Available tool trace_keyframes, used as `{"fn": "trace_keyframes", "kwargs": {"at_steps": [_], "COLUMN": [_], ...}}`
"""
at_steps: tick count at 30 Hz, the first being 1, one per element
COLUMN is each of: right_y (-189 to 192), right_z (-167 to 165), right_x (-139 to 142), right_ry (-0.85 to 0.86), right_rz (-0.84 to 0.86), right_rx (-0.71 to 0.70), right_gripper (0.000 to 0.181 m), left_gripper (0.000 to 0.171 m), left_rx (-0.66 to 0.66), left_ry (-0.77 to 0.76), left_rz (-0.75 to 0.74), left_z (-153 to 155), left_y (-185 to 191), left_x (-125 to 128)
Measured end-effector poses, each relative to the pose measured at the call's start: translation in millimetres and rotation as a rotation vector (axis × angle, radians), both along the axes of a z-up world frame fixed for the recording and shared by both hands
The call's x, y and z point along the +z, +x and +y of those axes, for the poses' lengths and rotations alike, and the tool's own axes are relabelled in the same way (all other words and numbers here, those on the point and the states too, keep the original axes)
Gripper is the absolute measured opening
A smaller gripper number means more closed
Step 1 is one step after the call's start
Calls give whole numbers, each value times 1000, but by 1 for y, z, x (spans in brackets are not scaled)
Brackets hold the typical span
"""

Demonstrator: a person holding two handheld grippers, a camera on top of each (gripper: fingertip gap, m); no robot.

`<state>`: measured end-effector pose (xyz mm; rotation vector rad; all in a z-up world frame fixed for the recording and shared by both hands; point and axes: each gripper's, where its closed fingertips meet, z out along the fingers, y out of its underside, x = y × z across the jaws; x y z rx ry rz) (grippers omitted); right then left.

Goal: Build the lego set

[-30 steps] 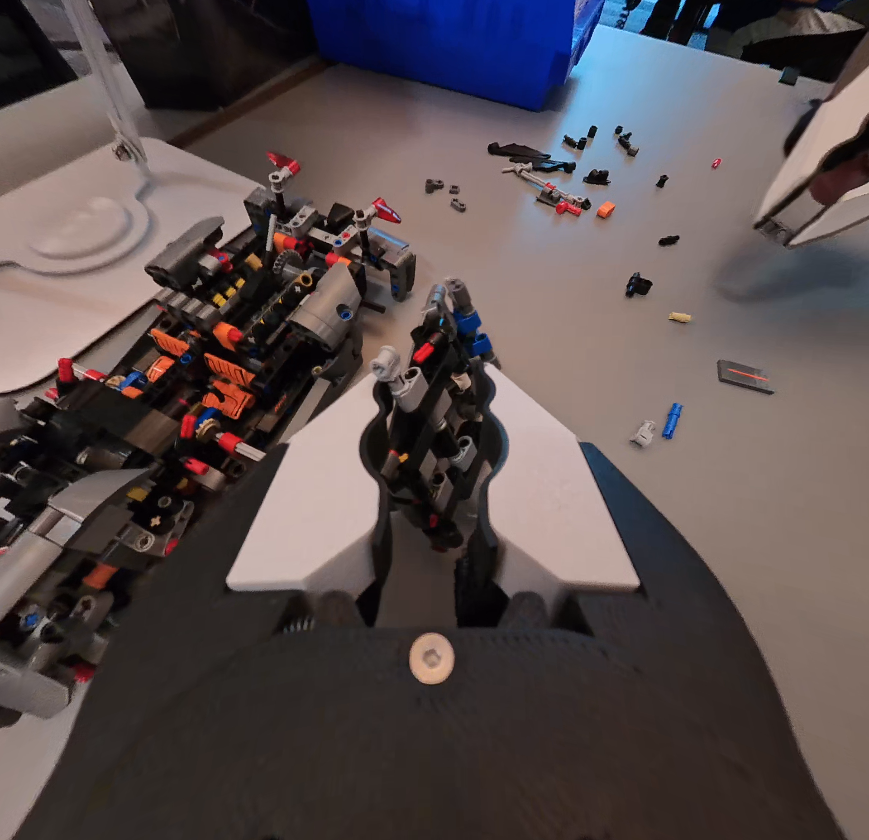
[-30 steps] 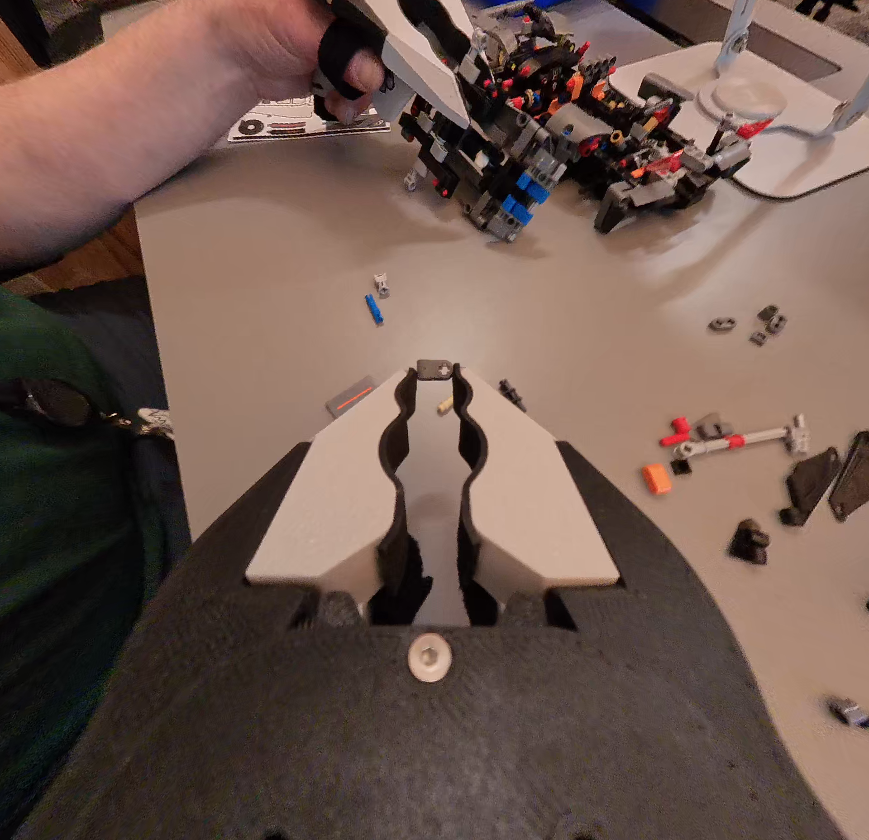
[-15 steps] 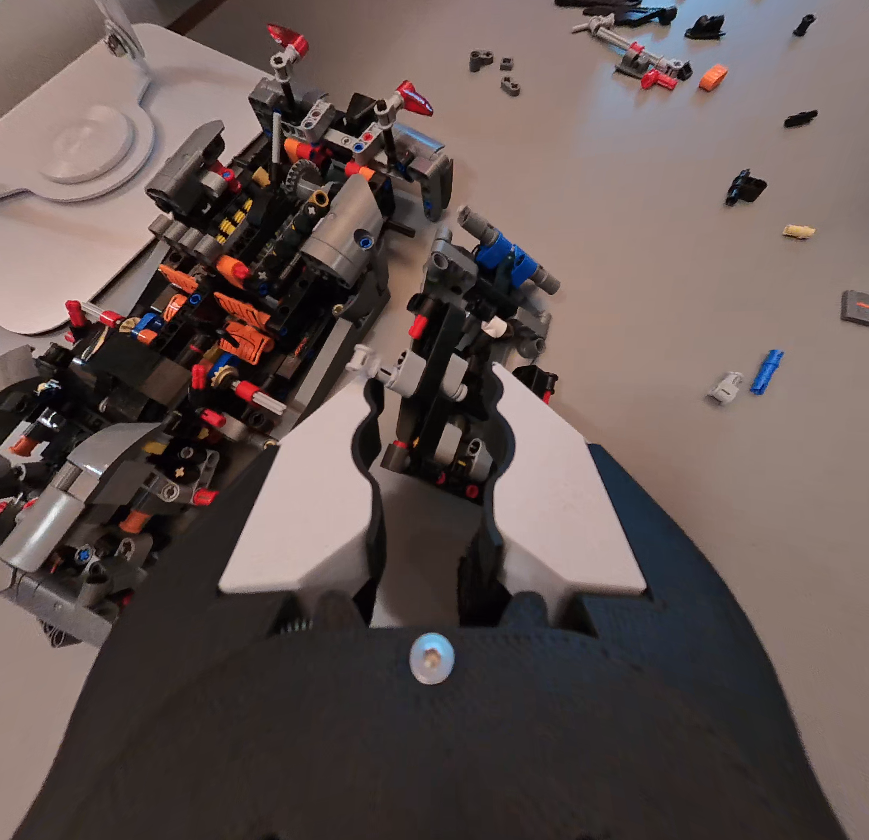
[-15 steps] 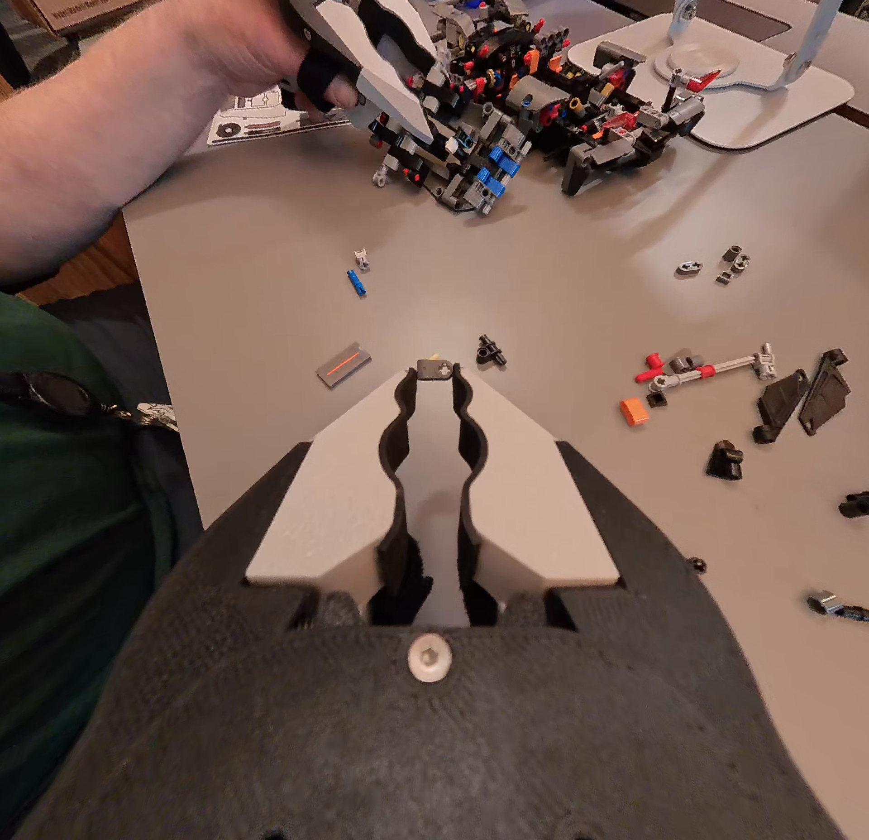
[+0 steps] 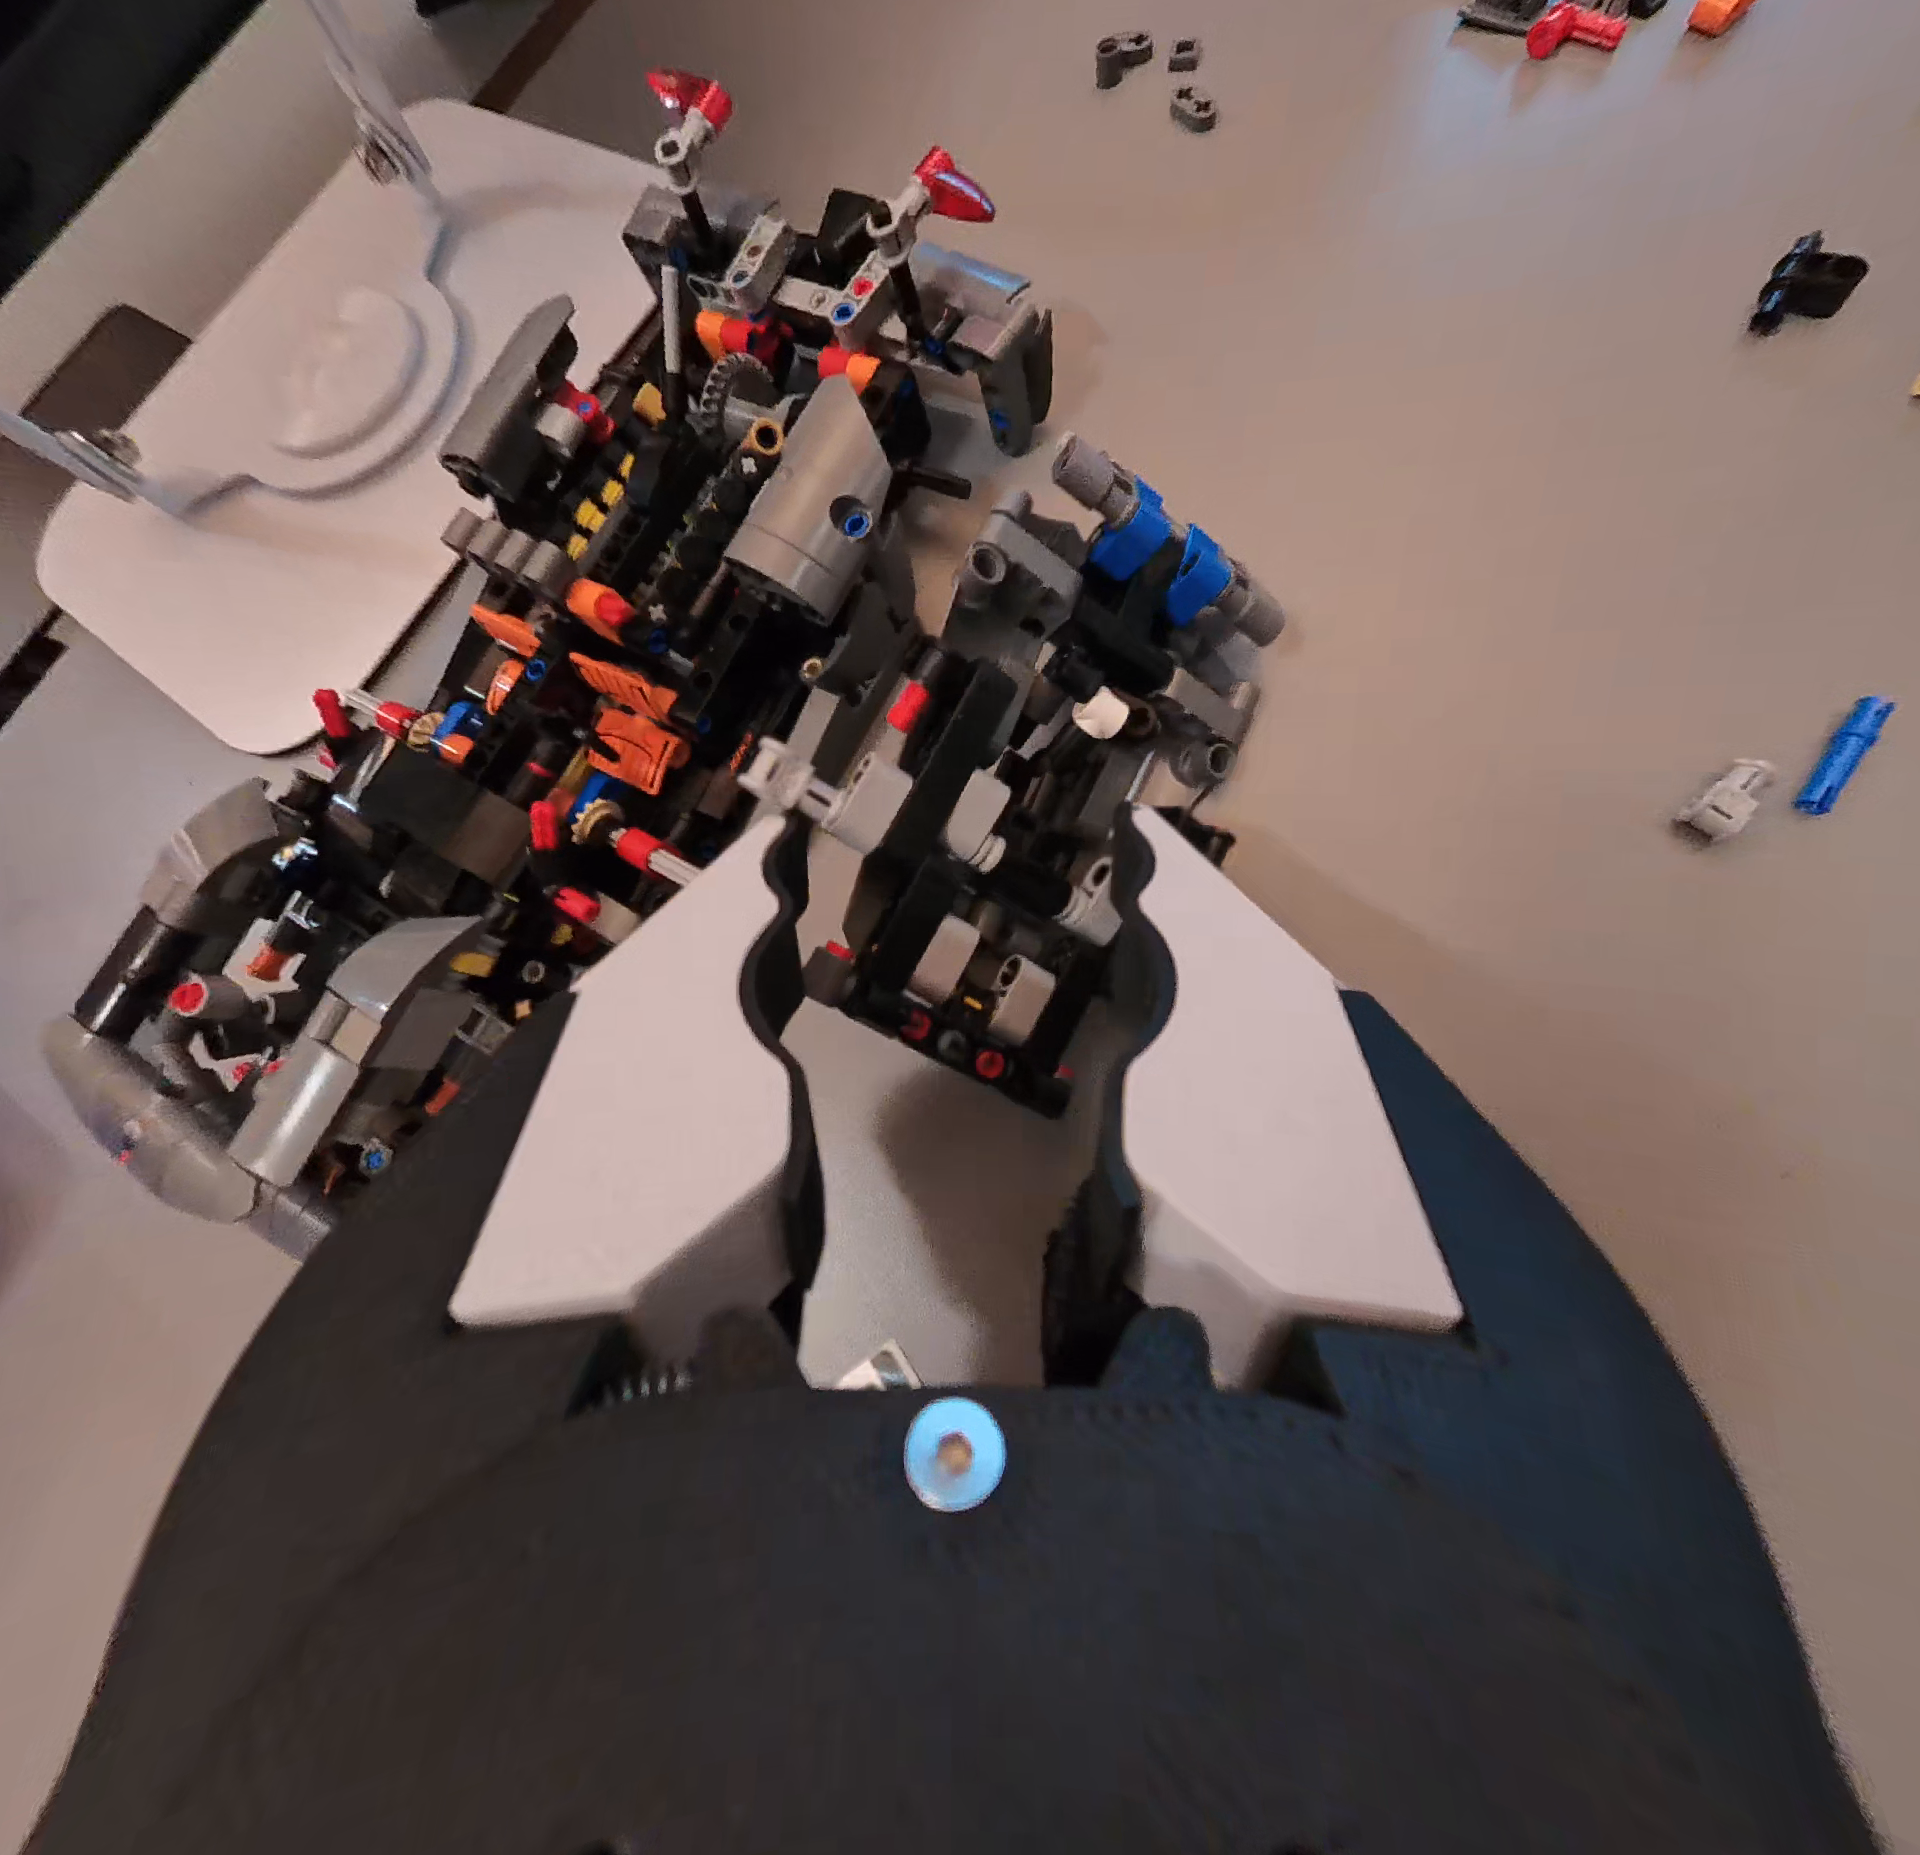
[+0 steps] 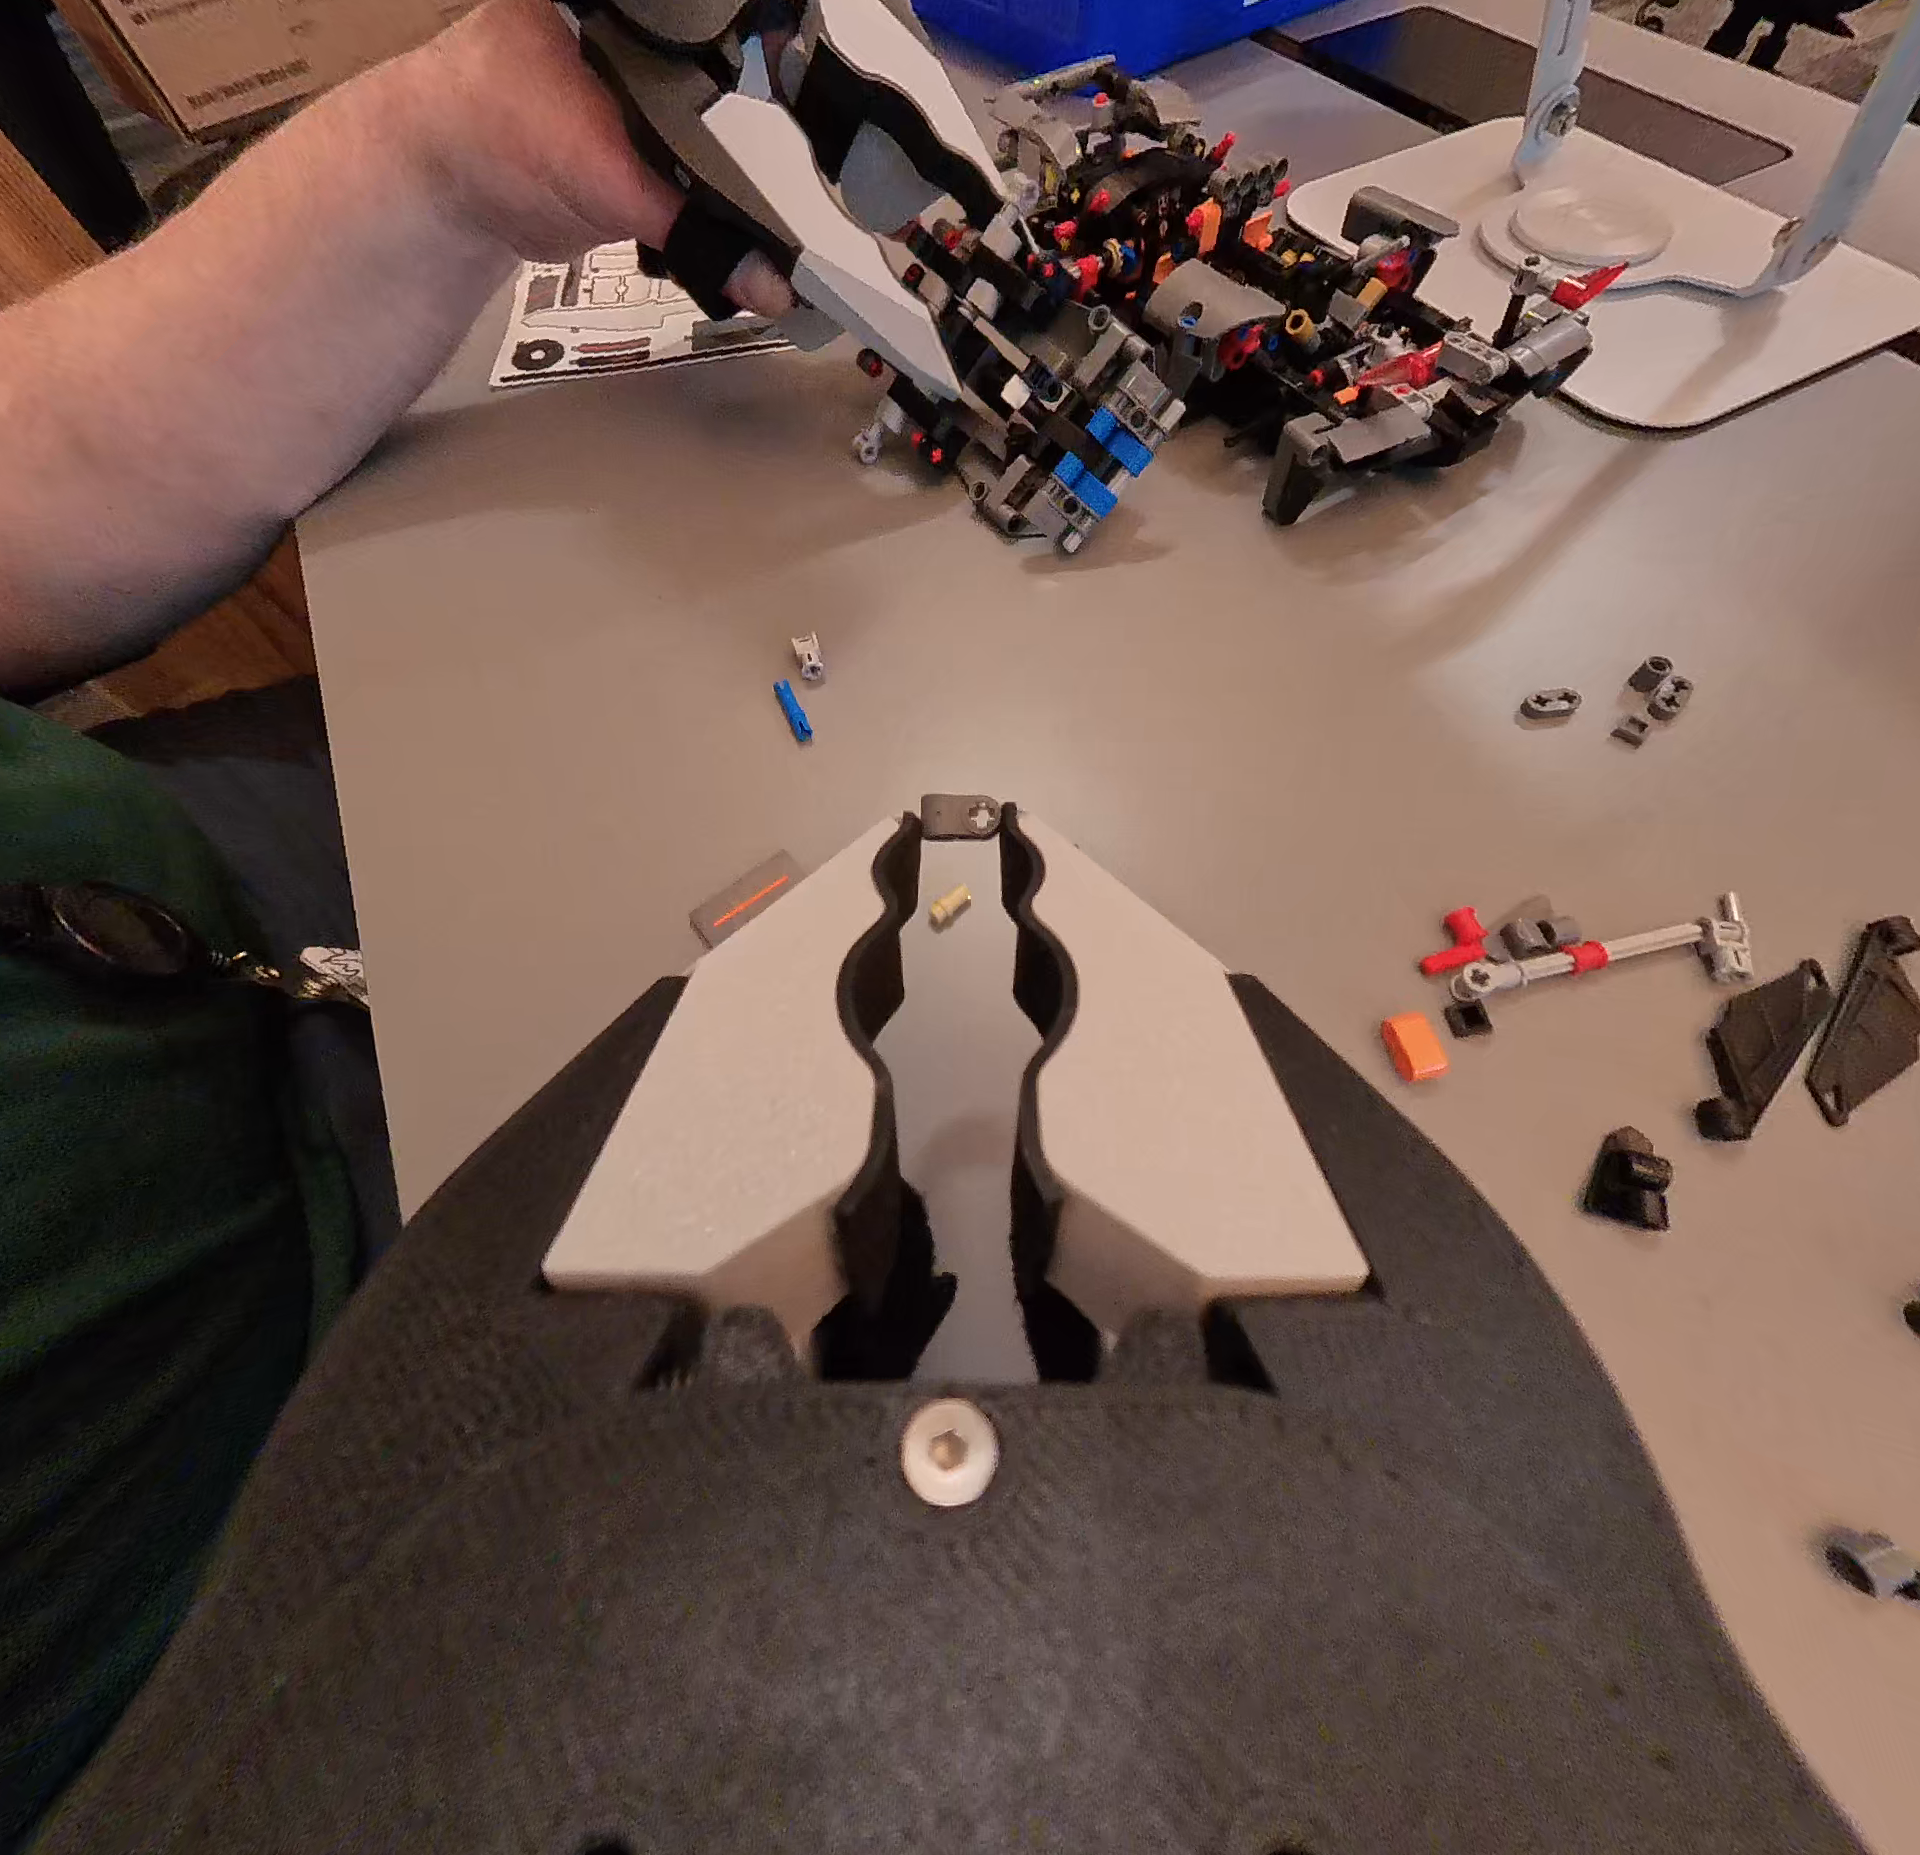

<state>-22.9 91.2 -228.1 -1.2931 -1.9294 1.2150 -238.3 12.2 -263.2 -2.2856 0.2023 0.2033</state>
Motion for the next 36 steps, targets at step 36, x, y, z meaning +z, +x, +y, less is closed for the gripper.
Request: {"fn": "trace_keyframes", "kwargs": {"at_steps": [36], "right_y": [-17], "right_z": [-2], "right_x": [10], "right_ry": [21], "right_rz": [43], "right_rx": [34], "right_gripper": [13], "left_gripper": [106], "left_rx": [-7], "left_ry": [-65], "left_rz": [491], "left_z": [-7], "left_y": [-18], "left_x": [6]}}
